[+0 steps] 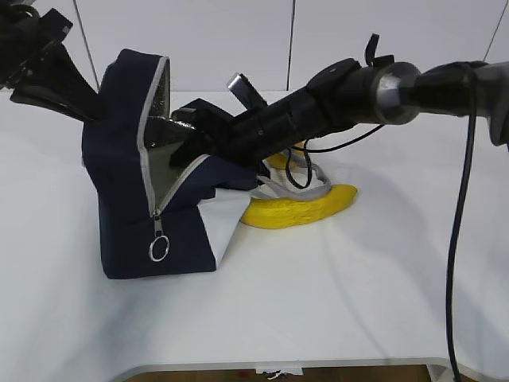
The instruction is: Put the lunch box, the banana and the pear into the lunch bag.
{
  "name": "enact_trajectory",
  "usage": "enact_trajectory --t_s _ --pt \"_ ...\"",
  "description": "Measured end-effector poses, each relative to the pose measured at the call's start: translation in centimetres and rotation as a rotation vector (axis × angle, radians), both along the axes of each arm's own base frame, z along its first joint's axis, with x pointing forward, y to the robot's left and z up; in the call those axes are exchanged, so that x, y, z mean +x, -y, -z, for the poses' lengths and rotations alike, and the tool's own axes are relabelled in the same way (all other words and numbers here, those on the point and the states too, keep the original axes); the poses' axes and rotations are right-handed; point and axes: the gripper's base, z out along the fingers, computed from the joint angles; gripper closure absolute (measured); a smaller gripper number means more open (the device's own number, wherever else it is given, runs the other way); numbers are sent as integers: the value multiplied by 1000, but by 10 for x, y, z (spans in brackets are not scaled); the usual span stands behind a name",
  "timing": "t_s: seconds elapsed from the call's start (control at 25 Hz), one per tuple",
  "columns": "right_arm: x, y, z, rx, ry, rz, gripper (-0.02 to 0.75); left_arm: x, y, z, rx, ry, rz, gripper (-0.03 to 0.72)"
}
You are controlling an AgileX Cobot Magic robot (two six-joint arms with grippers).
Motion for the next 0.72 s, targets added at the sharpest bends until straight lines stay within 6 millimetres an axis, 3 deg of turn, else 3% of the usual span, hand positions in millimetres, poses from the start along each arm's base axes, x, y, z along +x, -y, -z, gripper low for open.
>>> enact_trajectory --t_s 0.2,0.72 --pt "4 1 -20 -29 59 -80 218 0 -1 1 19 3 3 676" --pt "17 23 -88 -464 222 -189 218 0 -2 1 25 3 4 676"
